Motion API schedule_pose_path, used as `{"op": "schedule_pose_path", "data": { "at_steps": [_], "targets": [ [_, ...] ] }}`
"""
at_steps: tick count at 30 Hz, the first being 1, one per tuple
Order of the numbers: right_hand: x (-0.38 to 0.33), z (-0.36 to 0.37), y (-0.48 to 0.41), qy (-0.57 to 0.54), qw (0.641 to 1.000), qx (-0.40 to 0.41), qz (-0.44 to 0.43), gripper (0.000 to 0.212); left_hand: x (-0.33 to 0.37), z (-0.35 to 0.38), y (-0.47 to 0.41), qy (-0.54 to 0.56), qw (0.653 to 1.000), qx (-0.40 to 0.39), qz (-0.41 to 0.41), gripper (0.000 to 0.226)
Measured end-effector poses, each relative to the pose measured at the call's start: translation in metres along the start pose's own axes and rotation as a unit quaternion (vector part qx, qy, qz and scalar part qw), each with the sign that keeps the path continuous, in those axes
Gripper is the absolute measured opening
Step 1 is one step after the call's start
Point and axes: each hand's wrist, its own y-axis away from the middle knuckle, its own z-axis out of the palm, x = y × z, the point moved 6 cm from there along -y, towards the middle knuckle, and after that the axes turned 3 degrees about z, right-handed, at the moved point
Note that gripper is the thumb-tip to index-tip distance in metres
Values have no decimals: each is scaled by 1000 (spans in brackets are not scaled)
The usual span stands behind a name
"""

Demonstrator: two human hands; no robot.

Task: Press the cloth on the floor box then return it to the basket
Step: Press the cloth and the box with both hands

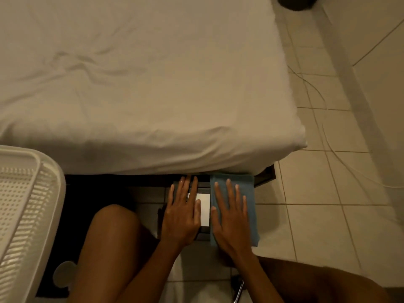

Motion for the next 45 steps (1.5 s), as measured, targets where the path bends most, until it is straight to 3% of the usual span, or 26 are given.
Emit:
{"op": "schedule_pose_path", "data": {
  "at_steps": [6,9,13,19,22,28,45],
  "targets": [
    [-3,-5,13,-22,1000,-4,-6,61,0,-2,1,-4,1000,-3,3,60],
    [7,-17,-2,-20,998,40,42,61,0,-2,0,-3,1000,2,2,60],
    [6,-5,-10,27,996,37,72,63,1,-2,0,-8,1000,1,5,61],
    [-1,5,25,21,999,14,47,64,0,-1,1,-1,1000,-14,1,60],
    [-2,1,3,25,999,12,32,65,1,-1,0,-5,1000,-11,2,60],
    [7,-4,0,28,994,34,96,64,1,-3,-1,-10,1000,-15,4,60],
    [4,-6,-16,49,992,44,109,65,5,-3,-4,-10,999,-25,18,62]
  ]
}}
